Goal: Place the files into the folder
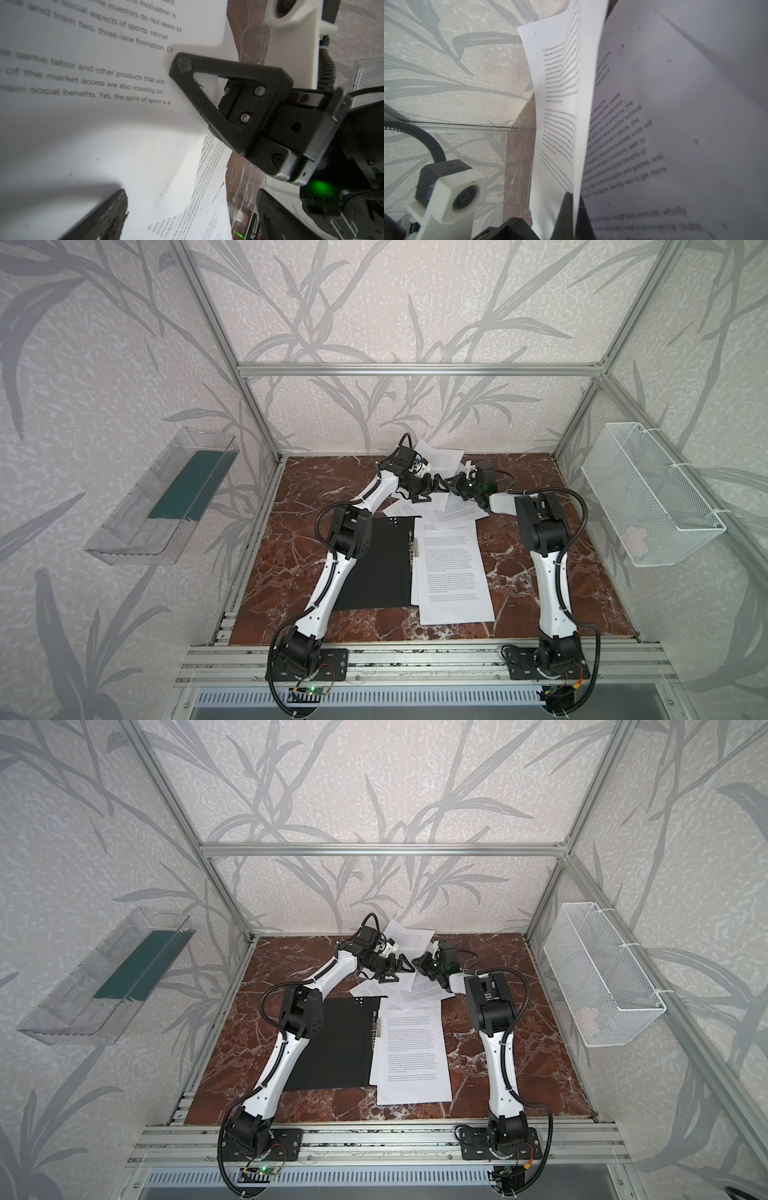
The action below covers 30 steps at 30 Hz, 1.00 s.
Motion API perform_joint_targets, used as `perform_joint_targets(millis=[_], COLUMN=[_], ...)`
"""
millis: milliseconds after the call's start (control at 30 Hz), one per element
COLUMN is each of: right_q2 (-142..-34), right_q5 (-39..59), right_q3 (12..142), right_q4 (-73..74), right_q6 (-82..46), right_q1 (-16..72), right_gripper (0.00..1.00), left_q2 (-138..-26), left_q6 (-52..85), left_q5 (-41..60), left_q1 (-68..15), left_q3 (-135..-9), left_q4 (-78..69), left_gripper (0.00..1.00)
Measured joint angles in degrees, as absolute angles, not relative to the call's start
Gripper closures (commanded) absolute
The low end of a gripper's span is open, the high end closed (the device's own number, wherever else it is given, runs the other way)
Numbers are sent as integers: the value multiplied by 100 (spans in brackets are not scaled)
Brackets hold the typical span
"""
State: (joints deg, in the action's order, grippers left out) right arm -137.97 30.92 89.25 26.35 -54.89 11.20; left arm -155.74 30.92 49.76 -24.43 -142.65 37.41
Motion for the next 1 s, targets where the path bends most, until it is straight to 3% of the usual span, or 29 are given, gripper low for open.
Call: perform_joint_targets(millis=[167, 333, 567, 800, 1000], right_q2=[-13515, -12379, -9998, -8160, -7223], right_q5=[3081, 3052, 3052, 2917, 3304], right_q3=[8938, 8853, 8427, 7535, 6455], right_q4=[2139, 1437, 714, -303, -766], right_q6=[-5242, -4840, -4292, -3669, -3634], right_q1=[1120, 1138, 1374, 2265, 2432], right_gripper=[100, 100, 100, 100, 100], left_q2=[-14604, -11585, -7918, -5776, -4066], left_q6=[3649, 4250, 4458, 4143, 3614], left_q5=[5094, 4751, 3879, 2694, 1988], left_q1=[-2438, -2543, -2744, -2749, -2781], left_q3=[-13541, -10624, -7553, -5354, -4971], left_q4=[3212, 1428, -285, 709, 2174], left_gripper=[2, 1, 1, 1, 1])
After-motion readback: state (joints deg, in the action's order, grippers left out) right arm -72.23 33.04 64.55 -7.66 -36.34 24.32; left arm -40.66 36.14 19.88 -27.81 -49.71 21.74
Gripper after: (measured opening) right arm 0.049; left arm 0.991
